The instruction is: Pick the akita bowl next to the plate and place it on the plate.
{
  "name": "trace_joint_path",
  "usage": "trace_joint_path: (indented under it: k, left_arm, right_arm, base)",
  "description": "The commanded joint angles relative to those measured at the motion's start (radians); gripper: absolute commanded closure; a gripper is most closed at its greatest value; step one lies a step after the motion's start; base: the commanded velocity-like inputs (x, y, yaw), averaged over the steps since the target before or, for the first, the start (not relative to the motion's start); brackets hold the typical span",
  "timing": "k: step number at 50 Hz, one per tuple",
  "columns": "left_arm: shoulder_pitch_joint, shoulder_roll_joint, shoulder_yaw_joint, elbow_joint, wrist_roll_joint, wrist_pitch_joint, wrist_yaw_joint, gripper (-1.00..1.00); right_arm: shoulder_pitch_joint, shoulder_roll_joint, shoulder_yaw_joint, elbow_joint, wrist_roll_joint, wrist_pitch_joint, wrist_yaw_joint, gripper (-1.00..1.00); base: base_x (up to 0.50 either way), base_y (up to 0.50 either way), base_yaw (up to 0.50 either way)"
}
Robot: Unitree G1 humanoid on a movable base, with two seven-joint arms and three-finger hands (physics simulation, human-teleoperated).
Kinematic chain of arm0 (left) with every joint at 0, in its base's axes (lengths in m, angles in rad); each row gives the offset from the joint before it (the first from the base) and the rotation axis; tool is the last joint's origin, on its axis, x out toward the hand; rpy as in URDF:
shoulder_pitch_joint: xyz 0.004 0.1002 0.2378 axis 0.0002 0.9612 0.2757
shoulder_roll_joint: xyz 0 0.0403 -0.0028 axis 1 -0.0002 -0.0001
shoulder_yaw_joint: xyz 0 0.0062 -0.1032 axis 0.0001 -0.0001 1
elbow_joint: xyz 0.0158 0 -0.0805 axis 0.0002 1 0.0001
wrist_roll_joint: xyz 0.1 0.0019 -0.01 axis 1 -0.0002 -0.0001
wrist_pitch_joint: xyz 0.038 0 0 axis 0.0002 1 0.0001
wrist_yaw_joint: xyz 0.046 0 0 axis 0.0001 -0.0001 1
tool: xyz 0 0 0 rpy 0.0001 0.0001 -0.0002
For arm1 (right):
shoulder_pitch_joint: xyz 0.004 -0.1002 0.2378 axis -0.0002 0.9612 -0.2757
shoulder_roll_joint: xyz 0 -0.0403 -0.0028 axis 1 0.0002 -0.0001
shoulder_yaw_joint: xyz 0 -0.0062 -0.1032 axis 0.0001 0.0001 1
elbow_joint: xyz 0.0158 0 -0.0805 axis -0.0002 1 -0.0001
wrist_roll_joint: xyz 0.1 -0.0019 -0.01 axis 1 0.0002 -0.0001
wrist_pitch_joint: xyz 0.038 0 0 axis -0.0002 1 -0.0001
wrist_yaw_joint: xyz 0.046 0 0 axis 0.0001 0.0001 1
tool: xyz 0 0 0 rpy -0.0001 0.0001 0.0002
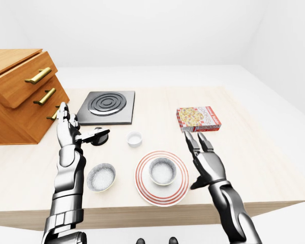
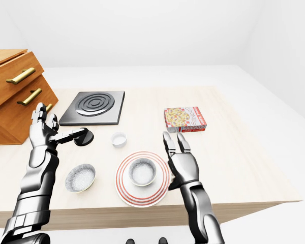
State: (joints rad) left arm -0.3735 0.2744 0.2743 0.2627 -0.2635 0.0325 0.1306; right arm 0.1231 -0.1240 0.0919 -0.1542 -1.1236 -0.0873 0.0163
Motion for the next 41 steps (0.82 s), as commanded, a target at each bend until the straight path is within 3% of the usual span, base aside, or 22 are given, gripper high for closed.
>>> trace_joint_path:
  k: [1,10,13,14,15,24,28,31,41]
  left_arm:
    - [0.000,-0.002,-0.004,-0.002,0.004,-0.002,-0.001,-1.00]
    - [-0.001,-0.003,-0.005,0.005,0.006,-0.008,-0.004,-1.00]
    - [0.003,-0.004,-0.005,-0.017,0.006,0.010,0.001,-1.00]
    - [0.003,-0.004,-0.004,-0.015,0.007,0.009,0.001,-1.00]
    - [0.000,-0.005,-0.004,0.006,0.009,-0.008,-0.004,-1.00]
    - [0.009,-0.006,-0.003,-0.017,0.007,0.008,-0.002,-1.00]
    - [0.011,-0.007,-0.002,-0.020,0.007,0.008,-0.003,-1.00]
    - [0.010,-0.007,-0.002,-0.005,0.008,-0.005,-0.006,-1.00]
    - [0.010,-0.006,-0.002,-0.011,0.007,0.000,-0.004,-1.00]
  right_arm:
    - [0.086,0.010,-0.167,-0.339,0.205,0.000,0.386,-1.00]
    - [0.033,0.015,-0.227,-0.362,0.264,0.000,0.446,-1.00]
    - [0.017,0.016,-0.232,-0.352,0.267,0.000,0.437,-1.00]
    - [0.013,0.016,-0.233,-0.350,0.271,0.000,0.430,-1.00]
    - [0.010,0.017,-0.233,-0.349,0.272,0.000,0.430,-1.00]
    - [0.003,0.015,-0.229,-0.326,0.268,0.000,0.406,-1.00]
    - [-0.003,0.011,-0.231,-0.317,0.266,0.000,0.397,-1.00]
    - [-0.010,0.008,-0.233,-0.313,0.267,0.000,0.395,-1.00]
    - [-0.030,0.002,-0.253,-0.343,0.289,0.000,0.408,-1.00]
  base:
    - [0.00,0.00,0.00]
    - [0.00,0.00,0.00]
    - [0.00,0.00,0.00]
    - [0.00,0.00,0.00]
    - [0.00,0.00,0.00]
    - [0.00,0.00,0.00]
    - [0.00,0.00,0.00]
    - [0.00,0.00,0.00]
    - [0.00,0.00,0.00]
